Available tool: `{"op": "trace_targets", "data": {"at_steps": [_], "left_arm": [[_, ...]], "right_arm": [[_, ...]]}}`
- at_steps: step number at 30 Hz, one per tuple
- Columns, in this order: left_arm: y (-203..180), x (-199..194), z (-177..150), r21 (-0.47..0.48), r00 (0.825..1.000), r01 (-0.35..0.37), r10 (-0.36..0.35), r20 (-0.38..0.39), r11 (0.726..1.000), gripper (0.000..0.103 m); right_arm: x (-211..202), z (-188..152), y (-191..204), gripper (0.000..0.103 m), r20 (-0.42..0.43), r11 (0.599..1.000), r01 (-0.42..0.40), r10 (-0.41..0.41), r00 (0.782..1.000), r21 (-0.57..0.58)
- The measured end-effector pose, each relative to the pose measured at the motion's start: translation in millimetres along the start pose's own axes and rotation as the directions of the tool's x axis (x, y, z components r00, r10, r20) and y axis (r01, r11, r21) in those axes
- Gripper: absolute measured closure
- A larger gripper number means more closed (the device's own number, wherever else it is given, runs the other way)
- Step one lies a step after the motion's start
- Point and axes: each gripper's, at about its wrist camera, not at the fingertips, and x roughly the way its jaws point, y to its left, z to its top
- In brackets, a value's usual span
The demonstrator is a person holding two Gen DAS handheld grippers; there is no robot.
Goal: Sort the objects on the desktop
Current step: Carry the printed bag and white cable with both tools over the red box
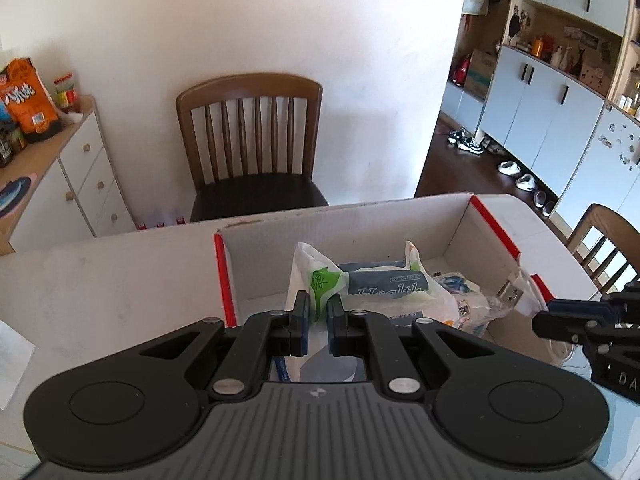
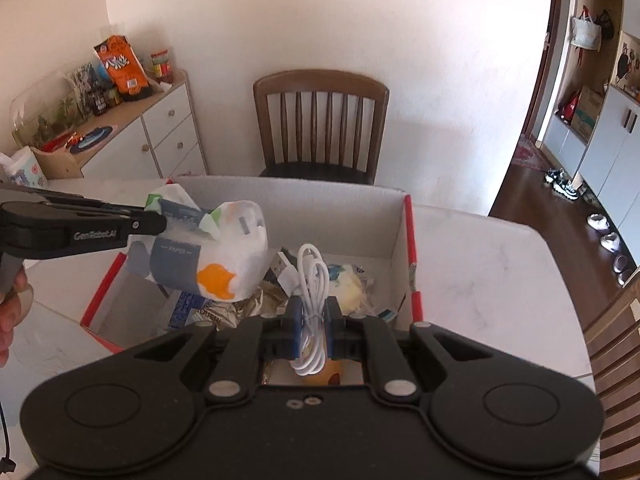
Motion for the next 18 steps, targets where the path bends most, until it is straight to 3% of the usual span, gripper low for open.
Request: {"op": "trace_targets", "data": {"at_steps": [18], "left_arm": [[-8, 49, -10, 0.059, 0.996, 0.001, 0.004, -0.089, 0.998, 0.096]], "right_arm": [[53, -9, 8, 0.093, -0.119, 1.0, -0.031, 0.03, 0.992, -0.001]]}}
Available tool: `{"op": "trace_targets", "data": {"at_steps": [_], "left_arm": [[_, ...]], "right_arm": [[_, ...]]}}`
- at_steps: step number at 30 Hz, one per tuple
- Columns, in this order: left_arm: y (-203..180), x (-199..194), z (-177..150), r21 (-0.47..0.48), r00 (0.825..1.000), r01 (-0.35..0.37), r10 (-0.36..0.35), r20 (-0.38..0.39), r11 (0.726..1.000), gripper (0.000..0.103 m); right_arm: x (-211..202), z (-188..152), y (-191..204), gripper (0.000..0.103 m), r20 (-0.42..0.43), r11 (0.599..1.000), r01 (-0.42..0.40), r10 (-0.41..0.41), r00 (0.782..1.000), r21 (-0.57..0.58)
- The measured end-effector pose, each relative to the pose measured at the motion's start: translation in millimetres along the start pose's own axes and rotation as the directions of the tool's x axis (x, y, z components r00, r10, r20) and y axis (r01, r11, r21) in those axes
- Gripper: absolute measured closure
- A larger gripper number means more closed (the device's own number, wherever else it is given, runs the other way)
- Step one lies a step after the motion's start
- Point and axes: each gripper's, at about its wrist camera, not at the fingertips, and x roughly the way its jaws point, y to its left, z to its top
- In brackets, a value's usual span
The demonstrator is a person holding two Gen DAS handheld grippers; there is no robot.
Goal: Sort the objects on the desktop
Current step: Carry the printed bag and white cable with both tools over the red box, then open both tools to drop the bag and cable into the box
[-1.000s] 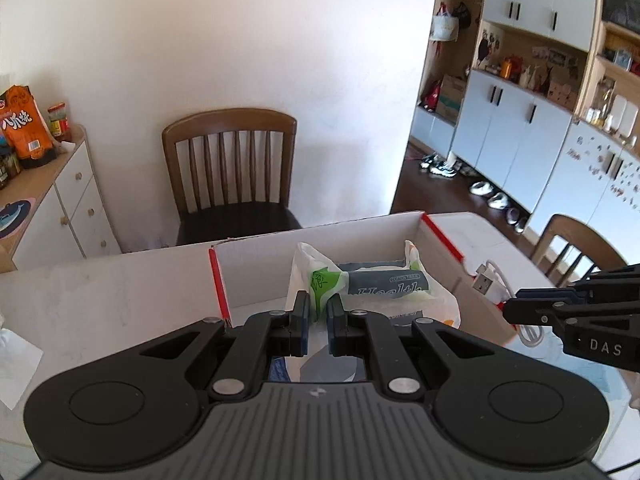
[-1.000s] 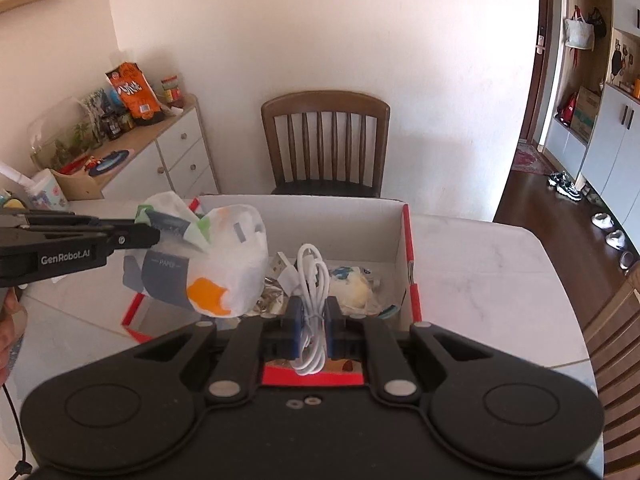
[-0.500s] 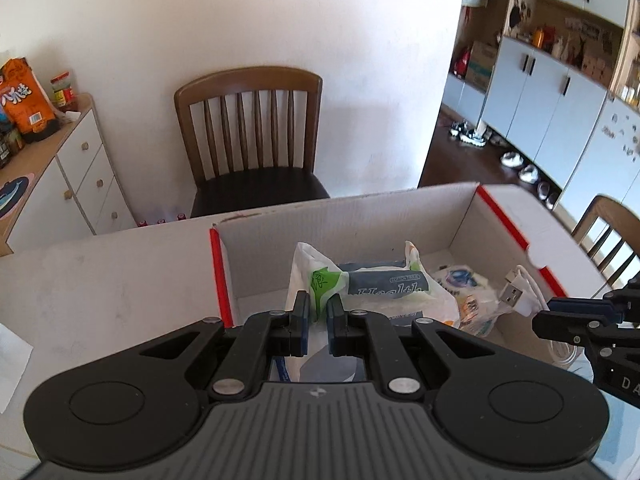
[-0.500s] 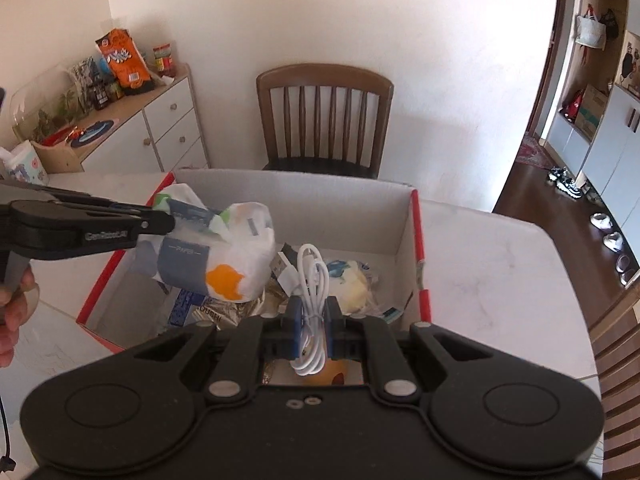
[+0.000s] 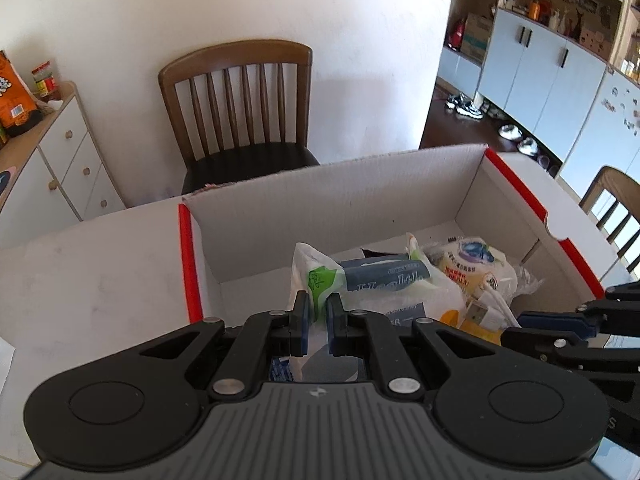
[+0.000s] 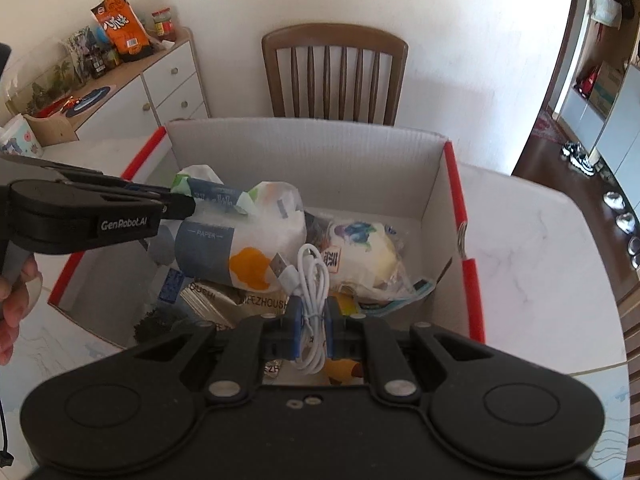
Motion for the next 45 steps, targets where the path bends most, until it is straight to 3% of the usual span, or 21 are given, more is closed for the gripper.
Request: {"op": "trace_targets", "data": {"at_steps": [7, 16, 21, 24, 26, 27, 38, 45], "left_arm": [[1, 11, -2, 0.007, 0.999, 0.009, -0.008, -0.043, 1.0, 0.095], [-1, 16, -7, 0.006, 0.994, 0.0, 0.001, -0.108, 1.0, 0.093], [-1, 10, -11, -0.003, 0.992, -0.008, 0.007, -0.124, 1.0, 0.087], [-1, 6, -11, 0.0, 0.992, -0.008, 0.008, -0.126, 1.0, 0.073], [-2, 1, -11, 0.002, 0.993, -0.007, 0.007, -0.121, 1.0, 0.051], [-2, -2, -12, 0.002, 0.994, -0.008, 0.008, -0.113, 1.0, 0.033], [-6, -31, -19, -0.019, 0.996, 0.042, -0.043, -0.083, 0.999, 0.031], [-12, -47, -24, 0.004, 0.997, 0.039, -0.039, -0.07, 0.999, 0.027]], "right_arm": [[10, -4, -11, 0.092, -0.035, 0.999, -0.014, 0.015, 0.999, 0.041], [7, -9, -17, 0.082, -0.034, 0.999, -0.011, 0.013, 0.999, 0.053], [1, -11, -20, 0.07, -0.029, 0.998, -0.016, 0.017, 0.999, 0.063], [-5, -12, -22, 0.063, -0.02, 0.998, -0.02, 0.021, 1.0, 0.063], [-9, -11, -23, 0.062, -0.013, 0.998, -0.022, 0.023, 1.0, 0.064], [-10, -10, -23, 0.061, -0.012, 0.998, -0.022, 0.023, 1.0, 0.063], [-31, -10, -22, 0.053, 0.023, 0.998, -0.031, 0.029, 0.999, 0.06], [-42, -12, -21, 0.046, 0.038, 0.997, -0.041, 0.039, 0.999, 0.061]]}}
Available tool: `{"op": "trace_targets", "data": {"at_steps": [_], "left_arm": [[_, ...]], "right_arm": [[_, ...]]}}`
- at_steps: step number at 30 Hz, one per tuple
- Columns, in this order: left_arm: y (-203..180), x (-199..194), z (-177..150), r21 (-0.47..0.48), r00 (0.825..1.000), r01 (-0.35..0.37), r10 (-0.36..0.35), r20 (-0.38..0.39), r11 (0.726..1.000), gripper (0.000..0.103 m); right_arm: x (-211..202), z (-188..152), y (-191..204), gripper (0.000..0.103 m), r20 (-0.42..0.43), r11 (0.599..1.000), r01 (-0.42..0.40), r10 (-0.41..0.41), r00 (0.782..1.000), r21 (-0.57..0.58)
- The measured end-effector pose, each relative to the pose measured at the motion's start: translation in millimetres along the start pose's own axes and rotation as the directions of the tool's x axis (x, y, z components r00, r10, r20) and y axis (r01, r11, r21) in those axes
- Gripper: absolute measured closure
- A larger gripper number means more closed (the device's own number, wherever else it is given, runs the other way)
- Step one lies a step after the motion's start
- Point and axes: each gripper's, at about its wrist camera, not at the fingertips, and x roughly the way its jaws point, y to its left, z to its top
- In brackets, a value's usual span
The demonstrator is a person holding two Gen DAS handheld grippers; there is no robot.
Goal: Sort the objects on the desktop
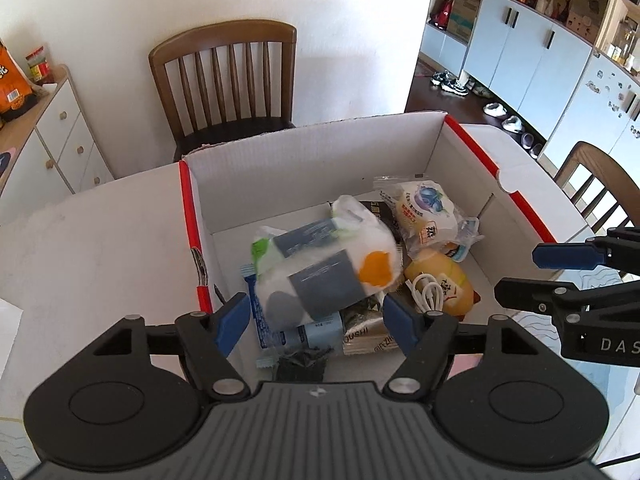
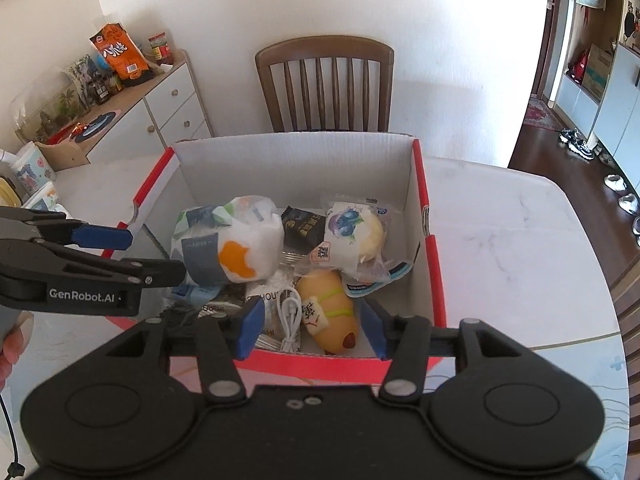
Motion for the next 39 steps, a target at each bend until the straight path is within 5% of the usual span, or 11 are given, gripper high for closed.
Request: {"op": "trace_targets", "data": {"at_steps": [20, 24, 39], "left_arm": [[-10, -40, -18, -0.014, 0.997, -0.008, 0.009, 0.078, 1.0, 0.018], [-14, -50, -22, -0.022, 0.994, -0.015, 0.018, 0.105, 1.0, 0.004], [-32, -92, -46, 0.018, 0.972, -0.083, 0.077, 0.222, 0.996, 0.003]], "right_arm": [[-32, -12, 2, 0.038, 0.047, 1.0, -0.025, 0.024, 0.999, 0.008], [-41, -15, 2, 0.033, 0.058, 0.999, -0.031, 0.031, 0.998, 0.005], [-82, -32, 1, 0.017, 0.152, 0.997, -0.073, 0.072, 0.986, 0.003]]}}
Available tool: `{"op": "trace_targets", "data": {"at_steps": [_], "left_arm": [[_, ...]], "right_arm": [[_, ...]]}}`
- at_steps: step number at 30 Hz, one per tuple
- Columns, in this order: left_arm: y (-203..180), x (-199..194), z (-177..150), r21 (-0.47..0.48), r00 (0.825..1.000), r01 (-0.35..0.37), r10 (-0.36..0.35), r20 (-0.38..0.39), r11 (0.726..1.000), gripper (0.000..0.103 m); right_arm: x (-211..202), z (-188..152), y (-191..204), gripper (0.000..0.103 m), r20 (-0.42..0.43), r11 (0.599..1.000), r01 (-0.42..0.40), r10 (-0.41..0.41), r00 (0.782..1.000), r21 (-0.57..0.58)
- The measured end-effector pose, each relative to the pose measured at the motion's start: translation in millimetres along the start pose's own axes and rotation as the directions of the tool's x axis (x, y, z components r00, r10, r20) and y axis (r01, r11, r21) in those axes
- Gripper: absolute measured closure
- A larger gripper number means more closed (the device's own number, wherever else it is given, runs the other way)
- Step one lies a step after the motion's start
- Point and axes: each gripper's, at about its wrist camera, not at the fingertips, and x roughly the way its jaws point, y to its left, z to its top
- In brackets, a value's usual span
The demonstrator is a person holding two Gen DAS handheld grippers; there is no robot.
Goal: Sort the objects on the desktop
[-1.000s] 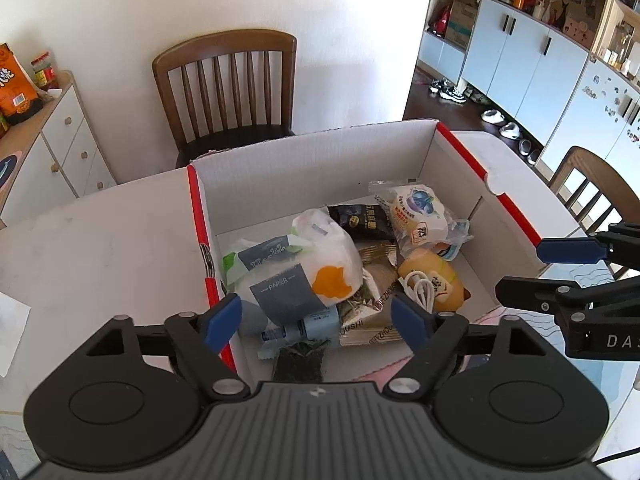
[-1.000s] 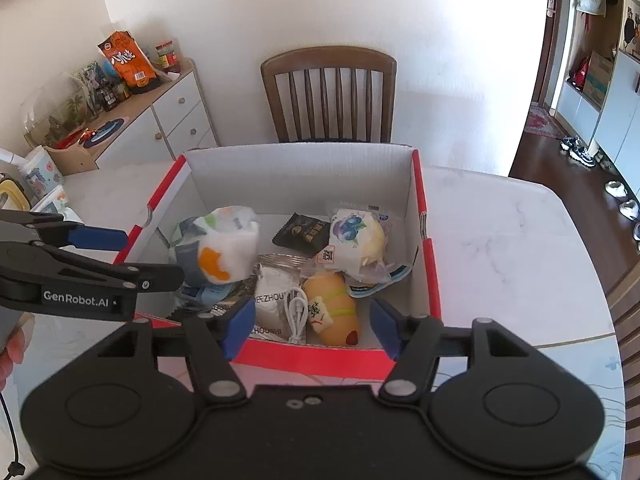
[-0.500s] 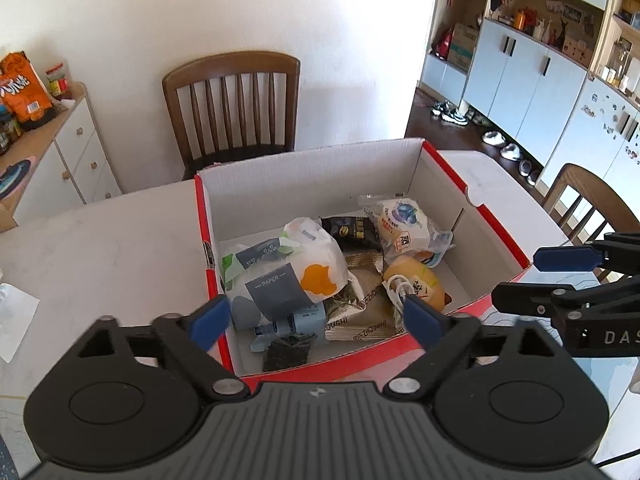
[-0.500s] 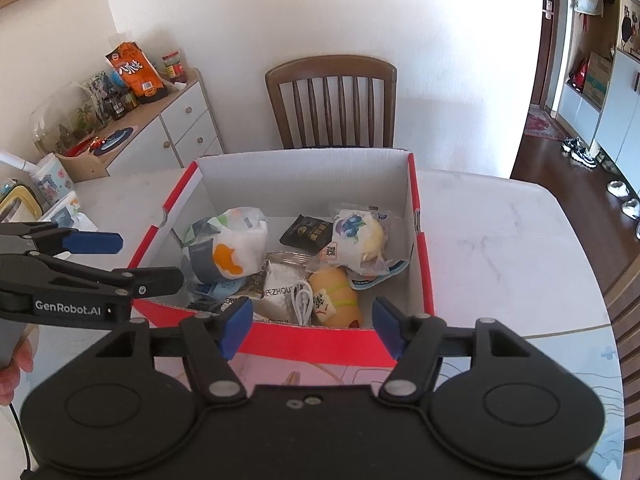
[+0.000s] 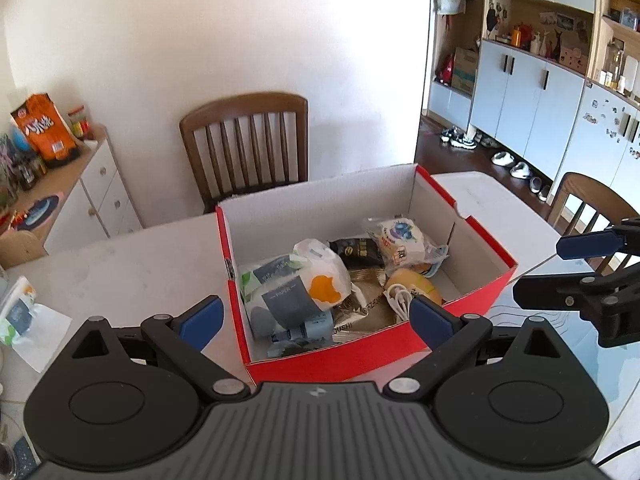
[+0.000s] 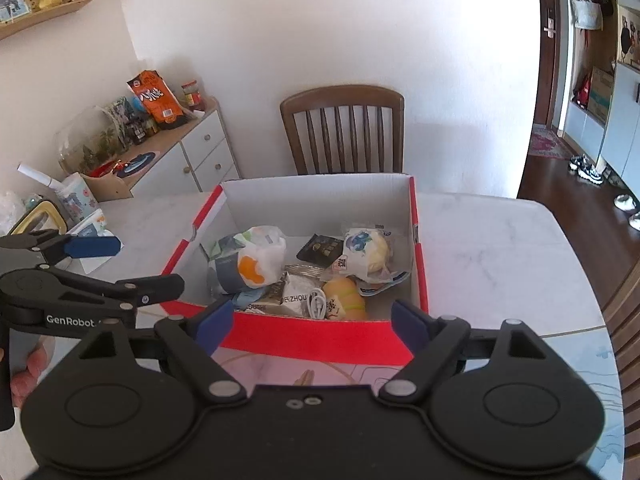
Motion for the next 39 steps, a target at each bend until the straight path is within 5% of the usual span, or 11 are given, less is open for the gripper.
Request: {"op": "trace_targets", "data": {"at_steps": [13, 39], "left_arm": [[-15, -29, -18, -0.009, 0.999, 0.035, -0.035, -0.007, 0.999, 0.003], [-21, -38, -44, -0.05, 0.997, 0.054, -0.056, -0.044, 0.997, 0.003]], "right_arm": [[-26, -15, 10, 0.016, 0.044, 0.999, 0.014, -0.013, 0.999, -0.035], [-32, -43, 6, 0.016, -0.017, 0.999, 0.039, -0.039, 0.999, -0.002]]}}
